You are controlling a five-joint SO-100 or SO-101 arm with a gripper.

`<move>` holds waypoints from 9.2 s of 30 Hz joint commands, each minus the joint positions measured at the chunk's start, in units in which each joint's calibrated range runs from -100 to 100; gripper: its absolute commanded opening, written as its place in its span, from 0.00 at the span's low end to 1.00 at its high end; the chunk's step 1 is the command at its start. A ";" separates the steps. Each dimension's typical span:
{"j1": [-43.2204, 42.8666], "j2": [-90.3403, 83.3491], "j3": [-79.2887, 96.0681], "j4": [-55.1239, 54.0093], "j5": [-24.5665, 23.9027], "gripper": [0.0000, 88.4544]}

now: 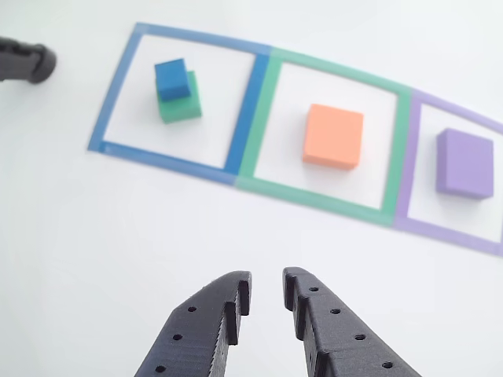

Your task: Tower of hanoi

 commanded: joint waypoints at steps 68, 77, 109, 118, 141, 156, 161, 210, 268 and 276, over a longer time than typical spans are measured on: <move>-8.27 64.65 46.42 -142.03 0.20 0.31; -8.88 65.05 46.15 -142.03 0.20 0.22; -9.64 51.83 47.97 -131.19 0.20 0.03; -7.43 27.79 45.33 -100.67 0.20 0.02; 6.37 9.68 -19.46 -4.36 0.20 0.01; 18.50 3.91 -9.10 -7.27 0.20 0.01; 23.45 0.87 6.35 -18.44 0.20 0.01; 33.75 59.20 50.51 -140.25 0.20 0.03; 26.43 9.36 14.26 -31.07 0.20 0.00; 18.95 7.44 -6.28 -2.98 0.20 0.00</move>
